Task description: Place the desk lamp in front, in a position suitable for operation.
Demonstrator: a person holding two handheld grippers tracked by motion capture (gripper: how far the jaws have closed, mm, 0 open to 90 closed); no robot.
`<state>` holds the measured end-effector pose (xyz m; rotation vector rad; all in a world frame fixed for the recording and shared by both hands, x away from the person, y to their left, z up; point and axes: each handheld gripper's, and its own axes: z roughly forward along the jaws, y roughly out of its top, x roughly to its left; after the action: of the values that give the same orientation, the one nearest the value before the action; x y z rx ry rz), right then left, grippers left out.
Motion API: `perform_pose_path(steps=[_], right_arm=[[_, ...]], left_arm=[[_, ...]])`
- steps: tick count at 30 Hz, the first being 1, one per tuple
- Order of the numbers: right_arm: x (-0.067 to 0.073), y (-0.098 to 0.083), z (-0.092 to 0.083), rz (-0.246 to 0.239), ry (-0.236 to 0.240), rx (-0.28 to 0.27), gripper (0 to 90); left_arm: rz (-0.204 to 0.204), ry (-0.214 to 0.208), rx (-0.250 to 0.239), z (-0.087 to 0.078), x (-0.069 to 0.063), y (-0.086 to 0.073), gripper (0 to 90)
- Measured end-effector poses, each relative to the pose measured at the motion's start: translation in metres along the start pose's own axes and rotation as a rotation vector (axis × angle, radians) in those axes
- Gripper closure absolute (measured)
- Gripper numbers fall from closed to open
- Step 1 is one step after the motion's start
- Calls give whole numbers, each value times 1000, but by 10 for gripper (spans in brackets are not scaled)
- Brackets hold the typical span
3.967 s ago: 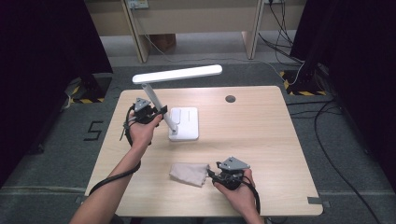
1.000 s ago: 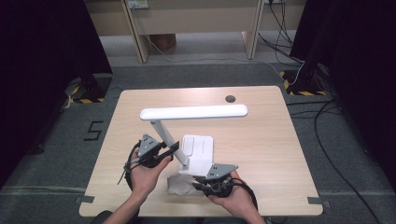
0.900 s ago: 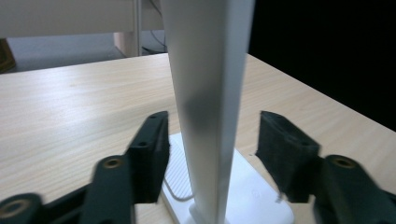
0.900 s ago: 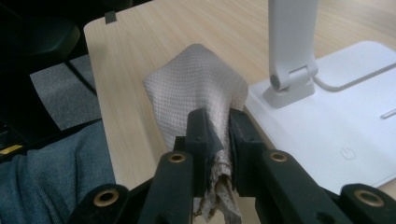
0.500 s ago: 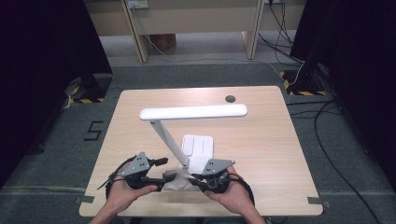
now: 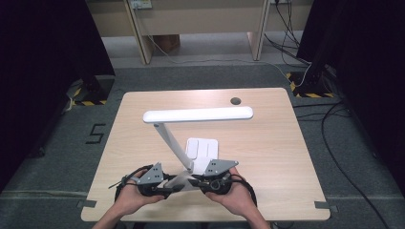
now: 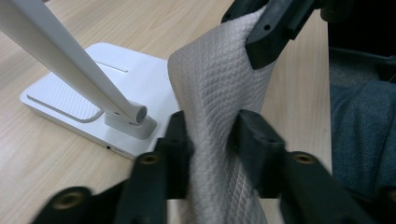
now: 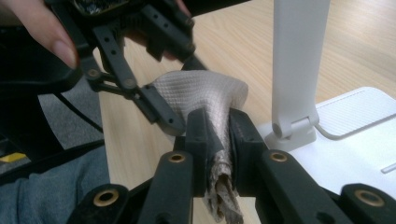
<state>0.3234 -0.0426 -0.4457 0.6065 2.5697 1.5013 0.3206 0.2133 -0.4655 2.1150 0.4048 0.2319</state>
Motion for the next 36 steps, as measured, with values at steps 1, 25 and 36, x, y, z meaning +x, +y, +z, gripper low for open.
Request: perform_pose_path(steps=[1,25,36], right_arm=[[0,0,0,0,0,0,798],[-54,-48,-1,194,-357,-1,539],[-53,-51,0,181,-396,34,538]], left_arm=[[5,5,-3,-1,0,-1,706],[-77,282,-107,-64,12,-19,836],[-34,322,-142,-83,13,-11,836]])
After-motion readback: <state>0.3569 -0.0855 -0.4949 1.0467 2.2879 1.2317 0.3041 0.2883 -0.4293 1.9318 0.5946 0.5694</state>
